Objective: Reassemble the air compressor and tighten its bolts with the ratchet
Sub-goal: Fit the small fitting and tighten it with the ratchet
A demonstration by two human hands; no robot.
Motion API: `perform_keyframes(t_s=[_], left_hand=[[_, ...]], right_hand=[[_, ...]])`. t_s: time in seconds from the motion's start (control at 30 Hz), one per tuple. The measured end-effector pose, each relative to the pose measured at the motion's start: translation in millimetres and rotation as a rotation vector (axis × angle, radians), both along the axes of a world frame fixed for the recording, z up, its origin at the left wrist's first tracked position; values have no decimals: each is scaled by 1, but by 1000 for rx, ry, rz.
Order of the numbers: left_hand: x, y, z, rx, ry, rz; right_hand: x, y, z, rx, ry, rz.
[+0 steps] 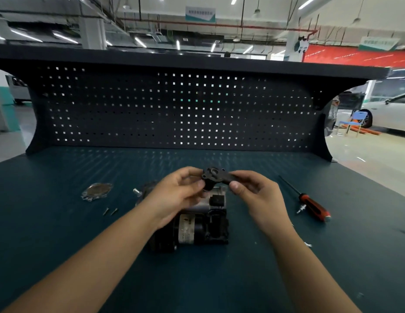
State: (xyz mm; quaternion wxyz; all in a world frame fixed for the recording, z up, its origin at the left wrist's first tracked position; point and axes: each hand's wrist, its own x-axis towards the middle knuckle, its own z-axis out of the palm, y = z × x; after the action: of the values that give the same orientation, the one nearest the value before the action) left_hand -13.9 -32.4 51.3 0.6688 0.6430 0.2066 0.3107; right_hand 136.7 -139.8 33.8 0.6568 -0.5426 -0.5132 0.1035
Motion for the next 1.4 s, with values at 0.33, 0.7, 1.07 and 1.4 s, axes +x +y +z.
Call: perform_keyframes(t_s=[0.33,0.7,1.07,1.4], left_hand=[[9,3,-5,525,210,33],[7,13,-34,643,244,93],[2,-6,-55,653,265,263],[2,-17,-73,922,128,489]], right_hand=[[12,-10,-6,-139,-14,-129],[12,-3,-31,-223,-10,-103],[17,-5,-50,-240,26,-35],[16,2,-63,-195,123,7]])
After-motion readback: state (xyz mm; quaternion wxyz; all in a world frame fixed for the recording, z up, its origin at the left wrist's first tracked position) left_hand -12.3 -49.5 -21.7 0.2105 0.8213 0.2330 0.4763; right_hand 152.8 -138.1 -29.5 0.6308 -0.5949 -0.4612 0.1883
